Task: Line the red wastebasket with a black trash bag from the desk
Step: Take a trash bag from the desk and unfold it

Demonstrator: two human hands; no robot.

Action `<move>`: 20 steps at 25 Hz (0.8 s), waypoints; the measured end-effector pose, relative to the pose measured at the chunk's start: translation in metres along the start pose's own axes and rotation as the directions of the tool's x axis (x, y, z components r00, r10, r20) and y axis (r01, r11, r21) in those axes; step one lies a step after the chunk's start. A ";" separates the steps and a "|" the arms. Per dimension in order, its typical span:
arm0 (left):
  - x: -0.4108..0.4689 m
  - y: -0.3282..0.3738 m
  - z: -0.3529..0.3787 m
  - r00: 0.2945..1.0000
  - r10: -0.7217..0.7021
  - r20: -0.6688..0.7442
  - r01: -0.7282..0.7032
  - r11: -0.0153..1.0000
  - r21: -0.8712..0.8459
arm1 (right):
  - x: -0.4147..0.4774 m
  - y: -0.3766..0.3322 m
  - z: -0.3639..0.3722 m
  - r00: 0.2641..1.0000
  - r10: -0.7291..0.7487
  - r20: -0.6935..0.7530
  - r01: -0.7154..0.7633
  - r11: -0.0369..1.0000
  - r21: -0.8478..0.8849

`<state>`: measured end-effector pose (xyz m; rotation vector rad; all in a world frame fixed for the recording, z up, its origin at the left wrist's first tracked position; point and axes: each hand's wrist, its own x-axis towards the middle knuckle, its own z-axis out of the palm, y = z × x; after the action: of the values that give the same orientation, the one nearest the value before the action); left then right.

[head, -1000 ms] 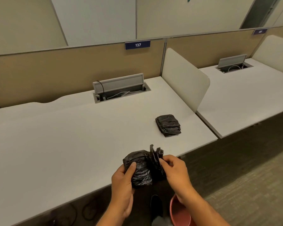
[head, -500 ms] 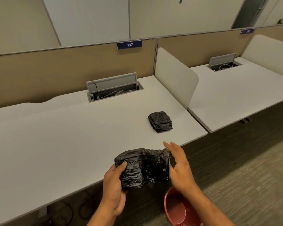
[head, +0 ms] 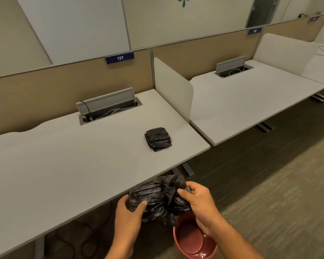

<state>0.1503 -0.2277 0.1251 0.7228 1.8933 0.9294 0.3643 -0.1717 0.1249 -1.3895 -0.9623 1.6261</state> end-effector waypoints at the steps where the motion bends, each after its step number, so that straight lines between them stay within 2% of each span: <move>1: -0.012 0.003 0.010 1.000 0.031 -0.001 -0.031 0.995 0.097 | -0.003 0.001 -0.008 1.000 0.000 0.027 0.000 1.000 0.014; 2: -0.022 0.008 0.019 0.996 0.082 0.025 -0.085 0.988 0.130 | -0.006 0.002 -0.014 0.998 0.000 0.055 -0.001 1.000 0.023; 3: -0.033 0.015 0.028 0.987 0.129 0.093 -0.136 0.988 0.079 | -0.008 0.004 -0.020 0.997 -0.002 0.071 0.002 1.000 0.009; 5: -0.052 0.019 0.047 0.946 0.104 0.308 -0.094 0.994 -0.049 | -0.011 0.008 -0.031 0.996 -0.015 0.083 0.018 0.999 -0.041; 6: -0.061 0.019 0.058 0.931 0.123 0.343 -0.101 0.992 -0.081 | -0.013 0.010 -0.037 0.996 -0.022 0.088 0.027 0.998 -0.061; 9: -0.072 0.013 0.082 0.961 0.208 0.182 -0.200 0.978 -0.057 | -0.018 0.015 -0.053 0.993 -0.055 0.102 0.065 0.993 -0.096; 15: -0.074 -0.006 0.093 0.996 0.066 -0.060 -0.072 0.992 -0.107 | -0.025 0.024 -0.090 0.996 -0.083 -0.015 0.080 0.985 -0.156; 17: -0.069 -0.010 0.092 0.997 -0.015 -0.081 -0.006 0.969 -0.248 | -0.028 0.027 -0.100 0.996 -0.058 -0.062 0.050 0.990 -0.132; 20: -0.060 -0.007 0.089 0.979 -0.203 0.003 0.175 0.837 -0.519 | -0.032 0.029 -0.107 0.984 -0.010 -0.175 -0.013 0.991 -0.130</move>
<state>0.2547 -0.2498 0.1172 0.1818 1.6086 1.2661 0.4717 -0.2062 0.0986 -1.5934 -0.9772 1.4350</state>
